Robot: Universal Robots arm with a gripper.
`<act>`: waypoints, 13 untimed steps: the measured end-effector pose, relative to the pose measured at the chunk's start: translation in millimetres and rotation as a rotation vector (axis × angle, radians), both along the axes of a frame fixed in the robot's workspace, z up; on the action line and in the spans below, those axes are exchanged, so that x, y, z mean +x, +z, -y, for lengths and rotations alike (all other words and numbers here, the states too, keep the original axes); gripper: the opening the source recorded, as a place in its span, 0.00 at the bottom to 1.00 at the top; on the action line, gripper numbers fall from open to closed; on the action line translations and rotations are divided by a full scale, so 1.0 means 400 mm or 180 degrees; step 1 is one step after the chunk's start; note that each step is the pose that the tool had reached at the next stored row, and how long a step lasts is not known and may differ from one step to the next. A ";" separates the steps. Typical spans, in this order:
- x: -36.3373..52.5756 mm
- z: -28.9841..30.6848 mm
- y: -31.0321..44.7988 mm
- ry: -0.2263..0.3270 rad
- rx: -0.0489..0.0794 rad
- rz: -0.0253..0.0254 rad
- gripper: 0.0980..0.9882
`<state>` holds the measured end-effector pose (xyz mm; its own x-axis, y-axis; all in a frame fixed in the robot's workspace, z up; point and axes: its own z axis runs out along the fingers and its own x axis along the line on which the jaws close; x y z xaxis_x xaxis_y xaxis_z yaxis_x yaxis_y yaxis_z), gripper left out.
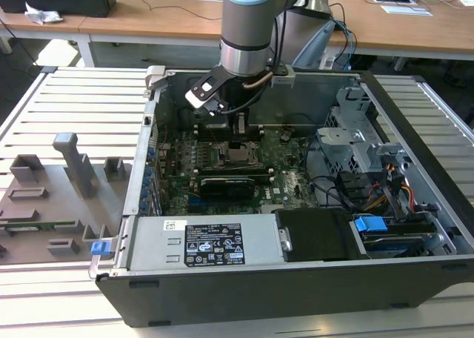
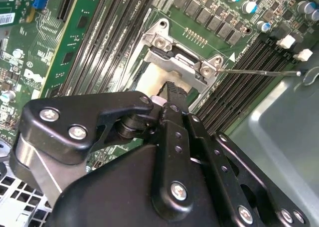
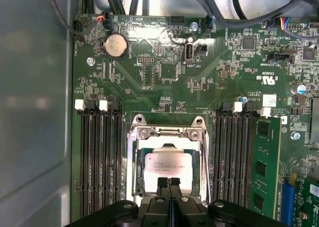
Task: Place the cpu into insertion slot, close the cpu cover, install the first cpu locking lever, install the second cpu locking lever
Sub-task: 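Close the cpu cover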
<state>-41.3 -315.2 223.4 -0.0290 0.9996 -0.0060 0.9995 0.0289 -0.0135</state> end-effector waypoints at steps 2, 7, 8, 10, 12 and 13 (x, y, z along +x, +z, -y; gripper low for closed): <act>-0.004 0.000 -0.007 0.0000 0.0000 0.0000 0.01; -0.046 0.000 -0.018 0.0000 0.0000 0.0000 0.01; -0.055 0.000 -0.020 0.0000 0.0000 0.0000 0.01; -0.063 0.000 -0.024 0.0000 0.0000 0.0000 0.01; -0.068 0.000 -0.031 0.0000 0.0000 0.0000 0.01; -0.068 0.000 -0.033 0.0000 0.0000 0.0000 0.01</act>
